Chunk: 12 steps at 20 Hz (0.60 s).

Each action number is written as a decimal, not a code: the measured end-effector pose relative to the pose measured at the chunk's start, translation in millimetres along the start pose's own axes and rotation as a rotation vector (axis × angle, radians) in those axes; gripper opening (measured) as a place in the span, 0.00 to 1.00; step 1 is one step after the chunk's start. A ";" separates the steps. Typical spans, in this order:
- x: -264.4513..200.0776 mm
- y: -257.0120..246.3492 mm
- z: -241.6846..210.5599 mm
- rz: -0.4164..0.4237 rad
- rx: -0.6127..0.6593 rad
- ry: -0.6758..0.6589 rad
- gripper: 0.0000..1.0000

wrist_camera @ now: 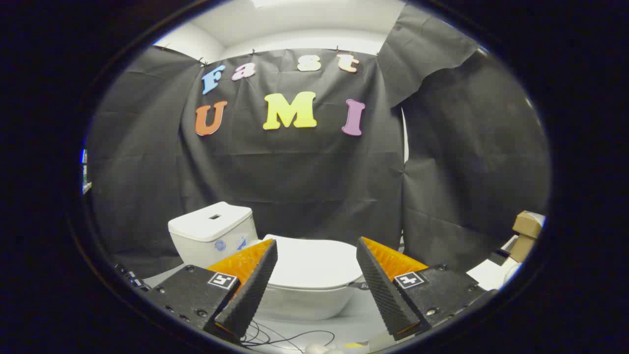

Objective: Open the toilet lid.

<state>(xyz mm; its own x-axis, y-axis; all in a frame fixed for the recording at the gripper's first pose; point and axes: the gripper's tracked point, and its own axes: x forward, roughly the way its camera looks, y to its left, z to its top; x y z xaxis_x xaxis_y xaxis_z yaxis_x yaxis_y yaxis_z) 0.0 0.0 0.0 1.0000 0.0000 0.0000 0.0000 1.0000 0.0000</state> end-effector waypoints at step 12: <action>-0.9 -3.0 3.8 -0.025 0.002 -0.021 1.00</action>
<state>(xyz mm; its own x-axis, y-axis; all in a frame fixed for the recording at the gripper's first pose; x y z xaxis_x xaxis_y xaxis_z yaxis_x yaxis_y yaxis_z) -0.9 -3.0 3.8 0.9995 -0.0248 0.0208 0.0247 0.9997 0.0025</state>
